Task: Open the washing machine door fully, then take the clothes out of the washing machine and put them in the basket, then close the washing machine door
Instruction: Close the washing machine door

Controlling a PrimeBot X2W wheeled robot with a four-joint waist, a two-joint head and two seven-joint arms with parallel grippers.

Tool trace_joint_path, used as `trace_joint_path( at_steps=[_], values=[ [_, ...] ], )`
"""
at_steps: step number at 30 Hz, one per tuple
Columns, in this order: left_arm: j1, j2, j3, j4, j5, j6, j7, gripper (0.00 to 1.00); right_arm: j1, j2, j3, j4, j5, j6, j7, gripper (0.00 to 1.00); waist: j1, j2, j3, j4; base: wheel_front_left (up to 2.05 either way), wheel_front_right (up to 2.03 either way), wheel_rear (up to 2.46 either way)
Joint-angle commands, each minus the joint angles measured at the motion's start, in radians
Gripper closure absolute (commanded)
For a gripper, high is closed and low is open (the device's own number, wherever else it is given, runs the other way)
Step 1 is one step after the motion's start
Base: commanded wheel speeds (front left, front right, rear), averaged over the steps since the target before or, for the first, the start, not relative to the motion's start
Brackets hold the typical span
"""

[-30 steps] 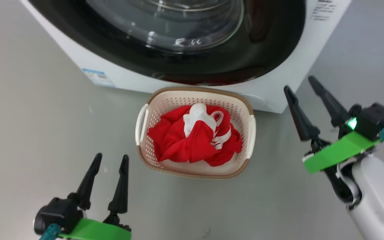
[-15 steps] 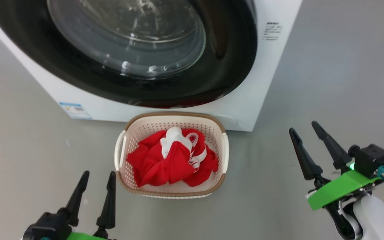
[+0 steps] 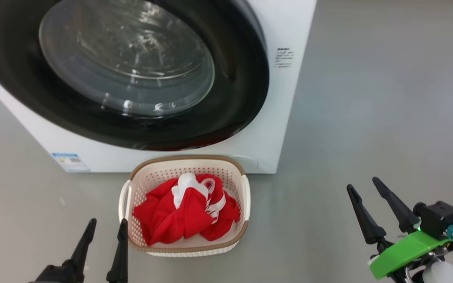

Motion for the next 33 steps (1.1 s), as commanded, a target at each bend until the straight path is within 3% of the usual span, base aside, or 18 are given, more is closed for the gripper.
trace_joint_path(
  at_steps=[1, 18, 33],
  values=[
    [-0.004, 0.014, 0.038, -0.021, 0.012, -0.005, -0.009, 0.0, 0.014, -0.012, 0.004, -0.028, -0.01, -0.004, -0.006, 0.0, 0.0, 0.0, -0.023, -0.023, 0.0, 0.0, 0.0],
    [0.091, 0.026, 0.099, -0.026, 0.001, -0.005, -0.009, 0.0, 0.152, 0.023, -0.066, -0.054, -0.02, -0.004, -0.006, 0.0, 0.0, 0.0, -0.098, -0.106, 0.0, 0.0, 0.0],
    [0.131, 0.027, 0.116, -0.036, -0.001, -0.006, -0.009, 0.0, 0.234, 0.034, -0.12, -0.069, -0.031, -0.004, -0.006, 0.0, 0.0, 0.0, -0.127, -0.106, 0.0, 0.0, 0.0]
  ],
)
